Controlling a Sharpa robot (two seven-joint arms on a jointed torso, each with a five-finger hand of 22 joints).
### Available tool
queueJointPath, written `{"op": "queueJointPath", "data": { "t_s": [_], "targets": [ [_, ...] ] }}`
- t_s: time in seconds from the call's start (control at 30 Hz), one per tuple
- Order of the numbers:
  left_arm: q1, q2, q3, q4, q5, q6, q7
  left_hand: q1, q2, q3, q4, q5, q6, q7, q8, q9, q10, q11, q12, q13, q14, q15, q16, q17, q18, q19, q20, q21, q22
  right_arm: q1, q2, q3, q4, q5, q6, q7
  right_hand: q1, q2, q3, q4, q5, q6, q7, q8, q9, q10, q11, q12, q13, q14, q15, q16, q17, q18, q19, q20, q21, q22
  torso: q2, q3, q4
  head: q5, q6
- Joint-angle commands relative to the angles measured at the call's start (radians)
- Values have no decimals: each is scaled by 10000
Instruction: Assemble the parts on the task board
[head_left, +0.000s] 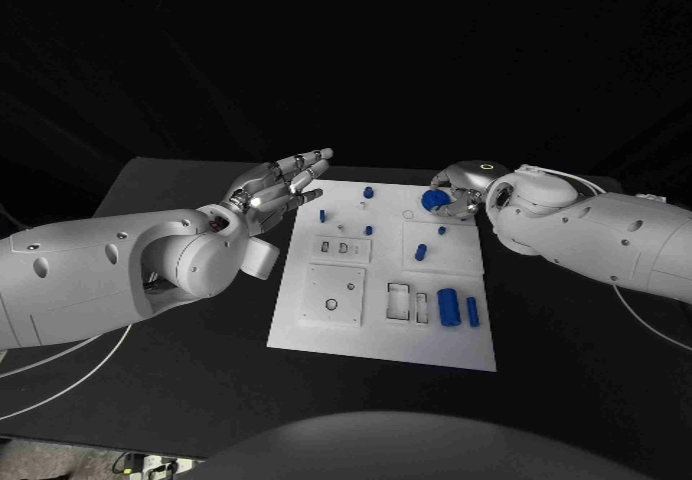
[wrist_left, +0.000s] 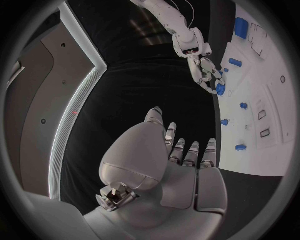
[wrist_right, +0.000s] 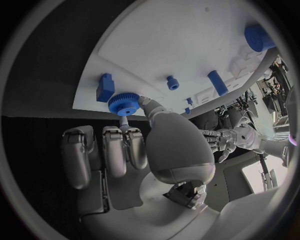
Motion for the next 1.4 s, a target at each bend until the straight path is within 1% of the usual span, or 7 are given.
{"op": "queueJointPath", "data": {
  "t_s": [0.03, 0.47, 0.8, 0.93, 1.1, 1.23, 1.4],
  "targets": [
    [1, 31, 7, 10, -33, 189, 36, 101, 5, -42, 2, 66, 63, -15, 40, 8, 67, 23, 60, 16, 7, 51, 37, 12, 174, 39, 45, 41, 11, -39, -5, -23, -22, -42, 320, 88, -211, -37, -147, 100, -821, -303, 4, -28, -231, 1037, 65, 38, 2633, 1062, 70, 34, 2628, -46, 1001, 54, -6, 2603, 3, 0, 1, 3, 1],
    [-2, 38, 7, 6, -33, 222, 16, 100, 8, -44, 4, 68, 61, -10, 41, 7, 70, 28, 59, 16, 11, 56, 41, 13, 175, 45, 48, 47, 14, -40, -51, -22, -44, 145, 108, 400, -621, -89, -626, 403, -2188, -543, -26, 0, -737, 1037, 48, 38, 2633, 1062, 56, 34, 2628, -31, 951, 43, -46, 2584, -1, 0, -1, 36, 1],
    [-7, 42, 7, -6, -33, 238, 4, 100, 11, -44, 5, 72, 61, -7, 41, 7, 68, 31, 59, 16, 11, 59, 42, 13, 175, 48, 50, 49, 15, -40, -136, -21, -59, 406, -357, 663, -896, -46, -880, 697, -2551, -605, -13, -17, -967, 1037, 60, 38, 2633, 1062, 68, 34, 2628, -17, 903, 50, -85, 2565, 6, 4, -7, 39, 1],
    [-10, 50, 7, -12, -33, 246, 0, 102, 16, -42, 5, 80, 59, -4, 41, 6, 68, 35, 58, 16, 13, 63, 44, 14, 176, 51, 53, 51, 15, -39, -153, -19, -71, 558, -536, 772, -1089, 218, -888, 933, -1556, -636, -14, 1, -1167, 1037, 60, 38, 2633, 1062, 71, 34, 2628, 6, 825, 55, -147, 2535, 4, 4, -12, 34, 1],
    [-15, 64, 7, -19, -32, 254, -15, 106, 31, -37, 6, 98, 56, 1, 42, 5, 68, 40, 57, 15, 15, 68, 47, 14, 176, 53, 56, 53, 16, -37, -165, -16, -85, 750, -762, 942, -1174, 521, -610, 1116, 357, -548, -38, 6, -1415, 1037, 45, 38, 2633, 1062, 56, 34, 2628, 38, 714, 47, -233, 2493, 5, 4, -6, 32, 1],
    [-18, 73, 7, -22, -32, 261, -27, 114, 42, -32, 4, 118, 61, 4, 45, 6, 69, 44, 57, 15, 15, 72, 49, 14, 176, 55, 58, 56, 17, -33, -170, -15, -81, 825, -834, 993, -868, 500, -148, 912, 1669, -525, -89, 5, -1571, 1037, -4, 38, 2633, 1062, 24, 34, 2628, 66, 615, 23, -309, 2456, 2, 5, -5, 34, 1],
    [-21, 93, 7, -29, -32, 271, -43, 141, 61, -18, -7, 178, 50, 10, 45, 4, 69, 51, 55, 14, 13, 79, 53, 13, 174, 60, 63, 62, 18, -29, -163, -13, -92, 842, -760, 960, -258, 239, 559, 305, 2418, -620, -94, -2, -1745, 1037, -33, 38, 2633, 1062, -7, 34, 2628, 76, 580, -14, -334, 2443, 2, 5, -4, 40, 1]
  ]
}}
